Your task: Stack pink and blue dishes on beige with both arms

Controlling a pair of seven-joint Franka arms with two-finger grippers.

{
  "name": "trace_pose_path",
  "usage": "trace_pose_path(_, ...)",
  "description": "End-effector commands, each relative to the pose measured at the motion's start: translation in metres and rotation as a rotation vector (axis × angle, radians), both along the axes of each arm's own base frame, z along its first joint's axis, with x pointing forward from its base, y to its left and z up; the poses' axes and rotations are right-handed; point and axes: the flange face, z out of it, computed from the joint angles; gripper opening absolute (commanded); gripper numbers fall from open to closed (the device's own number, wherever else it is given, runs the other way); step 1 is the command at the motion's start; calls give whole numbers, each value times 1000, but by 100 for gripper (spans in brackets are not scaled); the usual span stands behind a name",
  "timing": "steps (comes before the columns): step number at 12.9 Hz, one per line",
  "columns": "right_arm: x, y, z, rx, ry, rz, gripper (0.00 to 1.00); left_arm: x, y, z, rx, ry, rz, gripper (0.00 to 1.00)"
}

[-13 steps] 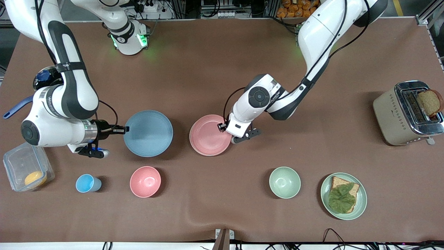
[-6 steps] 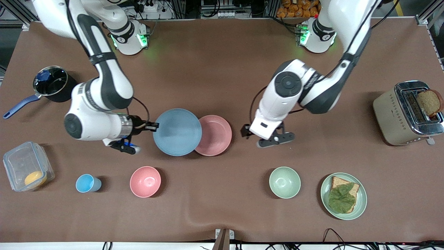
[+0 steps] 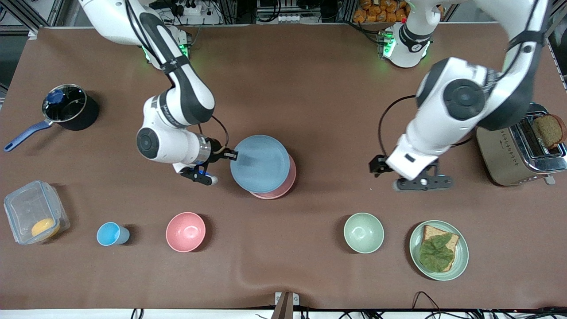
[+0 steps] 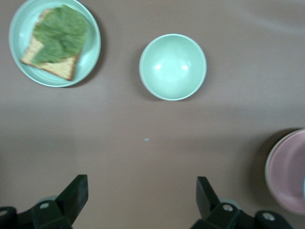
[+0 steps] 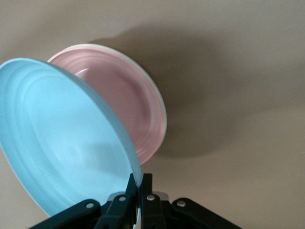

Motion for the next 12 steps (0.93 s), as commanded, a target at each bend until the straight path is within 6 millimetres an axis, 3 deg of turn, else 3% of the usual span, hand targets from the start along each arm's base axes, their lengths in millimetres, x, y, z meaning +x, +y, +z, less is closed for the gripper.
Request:
trace_pose_path(1,-4,16,-15,15,-8,-42,0,-11,39,27,29,25,-104,100)
trace_pose_path(4,-9,28,-30,-3,-11,-56,0,-13,72,66,47,30,-96,100)
trace_pose_path(5,-9,28,-34,-6,-12,-59,0,-13,75,81,48,37,-90,100)
trace_pose_path(11,-11,28,-51,-20,11,-57,0,-25,94,105,66,119,-56,100)
trace_pose_path(12,-11,27,-52,-23,10,-51,42,-28,95,114,69,115,-54,100)
